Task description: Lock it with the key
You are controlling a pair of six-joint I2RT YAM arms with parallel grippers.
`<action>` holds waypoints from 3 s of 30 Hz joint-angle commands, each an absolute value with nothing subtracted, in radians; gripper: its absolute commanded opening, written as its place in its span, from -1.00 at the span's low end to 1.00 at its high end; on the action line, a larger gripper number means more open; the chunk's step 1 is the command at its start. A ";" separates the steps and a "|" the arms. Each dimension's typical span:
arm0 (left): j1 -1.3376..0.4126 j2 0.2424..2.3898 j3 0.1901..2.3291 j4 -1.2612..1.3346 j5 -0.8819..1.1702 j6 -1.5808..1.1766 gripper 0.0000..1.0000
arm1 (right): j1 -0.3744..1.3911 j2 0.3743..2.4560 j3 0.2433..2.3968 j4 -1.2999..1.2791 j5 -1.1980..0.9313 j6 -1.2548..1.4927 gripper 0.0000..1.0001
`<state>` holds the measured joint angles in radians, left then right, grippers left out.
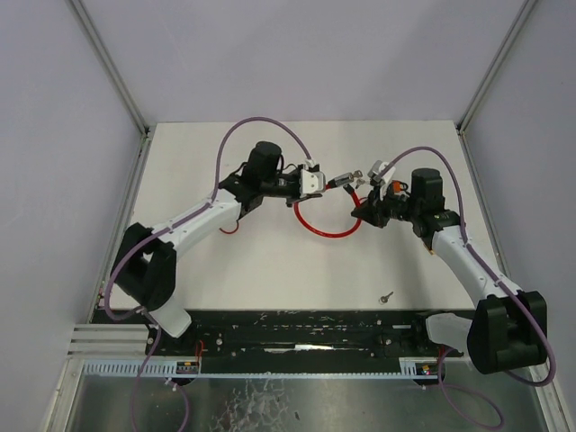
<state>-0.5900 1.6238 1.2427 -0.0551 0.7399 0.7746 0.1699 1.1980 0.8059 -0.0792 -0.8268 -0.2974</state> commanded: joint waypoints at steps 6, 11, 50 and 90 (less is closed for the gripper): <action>-0.610 1.792 1.328 -0.097 0.606 0.869 -0.99 | 0.173 1.195 0.695 0.242 -0.904 -0.378 -1.00; -0.633 1.791 1.323 -0.086 0.627 0.900 -0.99 | 0.173 1.227 0.603 0.434 -0.838 -0.371 -1.00; -0.672 1.881 1.383 -0.176 0.505 0.977 -0.99 | 0.117 1.300 0.493 0.704 -0.894 -0.304 -0.35; -0.692 1.789 1.349 -0.235 0.743 1.051 -0.99 | 0.102 1.319 0.521 0.774 -1.027 -0.133 -1.00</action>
